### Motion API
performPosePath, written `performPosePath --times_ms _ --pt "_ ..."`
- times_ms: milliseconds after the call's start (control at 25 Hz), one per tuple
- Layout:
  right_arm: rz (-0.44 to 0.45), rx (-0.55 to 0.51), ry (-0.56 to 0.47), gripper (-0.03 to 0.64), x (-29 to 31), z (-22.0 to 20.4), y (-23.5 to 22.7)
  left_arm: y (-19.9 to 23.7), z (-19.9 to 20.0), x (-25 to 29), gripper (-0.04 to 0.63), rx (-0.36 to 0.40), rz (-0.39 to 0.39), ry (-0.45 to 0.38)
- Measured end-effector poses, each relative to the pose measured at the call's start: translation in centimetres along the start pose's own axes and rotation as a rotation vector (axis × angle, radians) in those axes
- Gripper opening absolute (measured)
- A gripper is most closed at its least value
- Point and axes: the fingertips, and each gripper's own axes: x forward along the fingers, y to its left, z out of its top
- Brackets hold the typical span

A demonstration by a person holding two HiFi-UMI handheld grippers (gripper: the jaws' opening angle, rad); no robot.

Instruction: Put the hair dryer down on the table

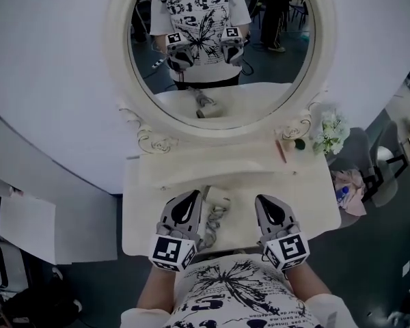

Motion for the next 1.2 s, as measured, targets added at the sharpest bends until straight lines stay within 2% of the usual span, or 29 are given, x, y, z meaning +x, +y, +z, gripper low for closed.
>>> performPosePath --times_ms 160,360,1200 --pt "0.014 -0.003 -0.031 0.017 0.2 0.8 0.8 0.3 1.8 -1.2 0.021 0.011 -0.005 -0.055" --pt "0.024 -0.007 -0.040 0.017 0.5 1.1 1.4 0.8 2.3 -1.9 0.021 0.013 -0.004 -0.079" --pt "0.040 -0.032 -0.018 0.017 1.7 0.8 2.6 1.7 1.1 -1.8 0.021 -0.016 -0.042 -0.046"
